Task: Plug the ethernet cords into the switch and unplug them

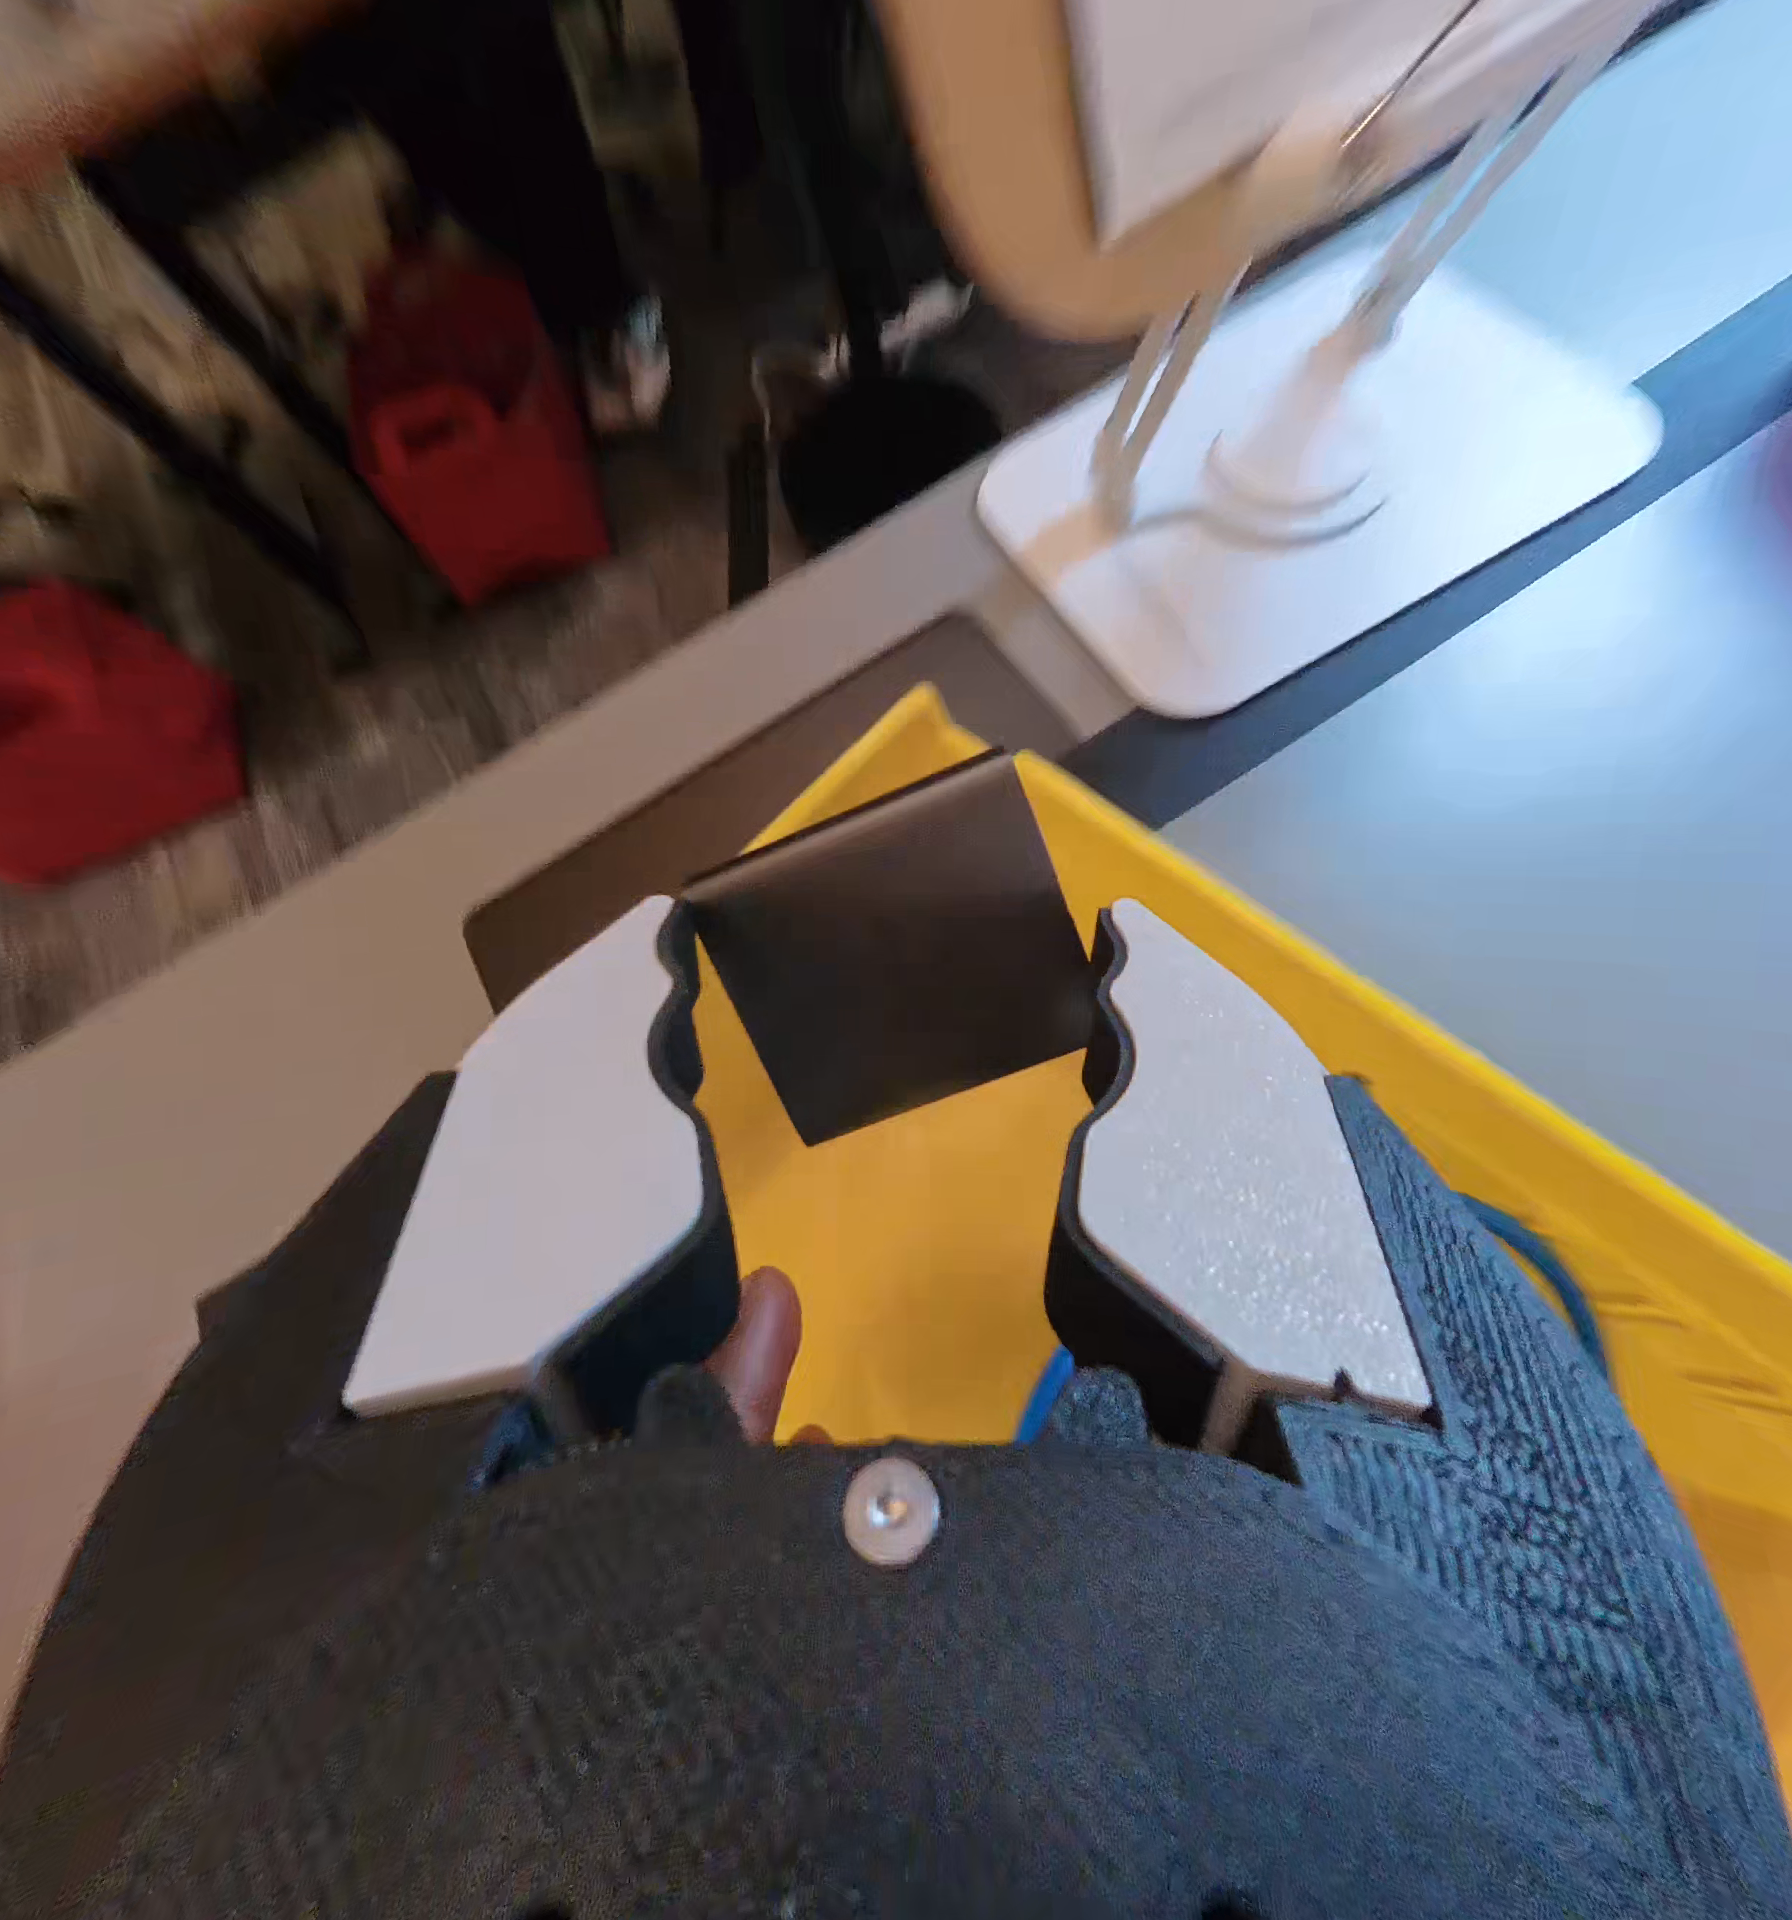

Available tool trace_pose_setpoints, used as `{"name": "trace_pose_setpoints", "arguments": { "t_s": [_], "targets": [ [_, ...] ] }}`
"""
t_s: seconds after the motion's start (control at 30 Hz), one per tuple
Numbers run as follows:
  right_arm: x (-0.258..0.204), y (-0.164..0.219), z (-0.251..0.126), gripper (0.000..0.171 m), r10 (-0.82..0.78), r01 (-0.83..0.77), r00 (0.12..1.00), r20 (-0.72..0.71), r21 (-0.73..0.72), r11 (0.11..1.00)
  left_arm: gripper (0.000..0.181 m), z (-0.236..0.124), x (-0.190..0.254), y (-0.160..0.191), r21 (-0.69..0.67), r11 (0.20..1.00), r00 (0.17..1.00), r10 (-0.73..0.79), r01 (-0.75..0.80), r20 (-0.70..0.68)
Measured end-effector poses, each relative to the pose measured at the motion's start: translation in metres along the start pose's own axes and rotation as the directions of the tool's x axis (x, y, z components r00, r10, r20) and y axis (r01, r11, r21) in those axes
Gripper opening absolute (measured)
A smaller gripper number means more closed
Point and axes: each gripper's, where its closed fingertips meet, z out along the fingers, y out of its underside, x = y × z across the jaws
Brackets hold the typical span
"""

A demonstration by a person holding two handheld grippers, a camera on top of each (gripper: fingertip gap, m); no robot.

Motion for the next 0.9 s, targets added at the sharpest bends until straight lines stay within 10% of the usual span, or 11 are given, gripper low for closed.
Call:
{"name": "trace_pose_setpoints", "arguments": {
  "t_s": [0.2, 0.53, 0.9],
  "targets": [
    [-0.016, -0.012, 0.006, 0.039, -0.037, 0.036, 0.999, 0.028, 0.043, 0.998, 0.072, -0.080, 0.090, -0.034, 0.320, 0.922, 0.970, 0.241, -0.217, -0.038],
    [-0.104, -0.084, 0.020, 0.053, -0.095, 0.034, 0.933, 0.347, 0.176, 0.984, 0.072, -0.149, 0.312, 0.029, 0.629, 0.759, 0.760, 0.506, -0.167, -0.409],
    [-0.167, -0.058, 0.059, 0.052, 0.368, -0.337, 0.694, 0.619, -0.173, 0.926, 0.071, -0.131, 0.364, 0.079, 0.640, 0.676, 0.719, 0.642, -0.366, -0.266]
  ]
}}
